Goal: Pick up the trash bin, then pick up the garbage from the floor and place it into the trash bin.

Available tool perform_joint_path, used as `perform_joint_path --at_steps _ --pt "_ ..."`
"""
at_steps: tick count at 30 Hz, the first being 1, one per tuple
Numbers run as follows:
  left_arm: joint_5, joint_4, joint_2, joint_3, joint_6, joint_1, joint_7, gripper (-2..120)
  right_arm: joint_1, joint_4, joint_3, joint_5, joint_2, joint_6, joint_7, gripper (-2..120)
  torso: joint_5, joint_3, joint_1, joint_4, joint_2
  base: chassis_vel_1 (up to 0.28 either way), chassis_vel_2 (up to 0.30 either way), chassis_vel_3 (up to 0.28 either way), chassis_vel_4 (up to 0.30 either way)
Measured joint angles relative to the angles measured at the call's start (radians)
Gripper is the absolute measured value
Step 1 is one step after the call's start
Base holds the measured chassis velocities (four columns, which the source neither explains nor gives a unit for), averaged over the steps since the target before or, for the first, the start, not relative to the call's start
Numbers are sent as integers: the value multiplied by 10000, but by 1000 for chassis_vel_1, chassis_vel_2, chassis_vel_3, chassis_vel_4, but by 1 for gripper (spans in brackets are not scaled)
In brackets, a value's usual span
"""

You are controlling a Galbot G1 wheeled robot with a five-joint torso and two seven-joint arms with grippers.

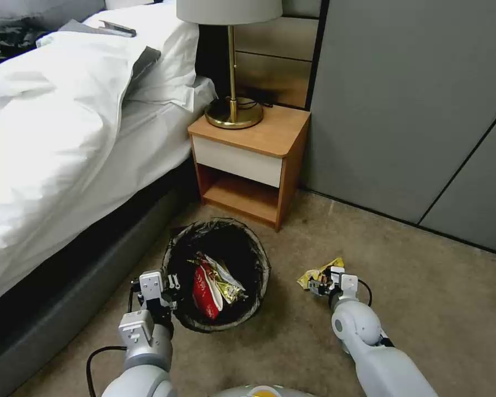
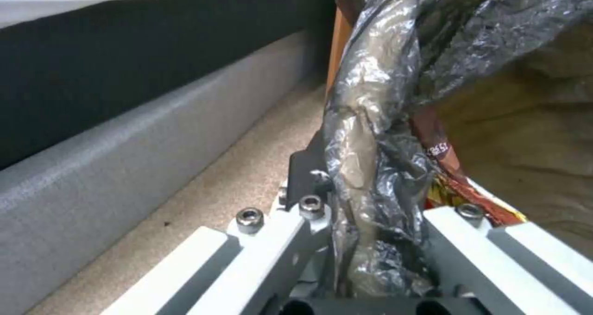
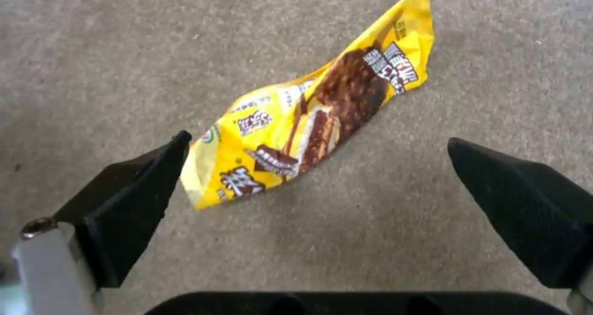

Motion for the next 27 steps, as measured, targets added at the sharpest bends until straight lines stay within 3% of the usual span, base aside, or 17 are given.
perform_joint_path --at_steps 27 --pt "167 -11 -26 53 -62 186 26 0 1232 -2020 35 -237 408 724 -713 100 0 0 0 0 0 0 0 0 0"
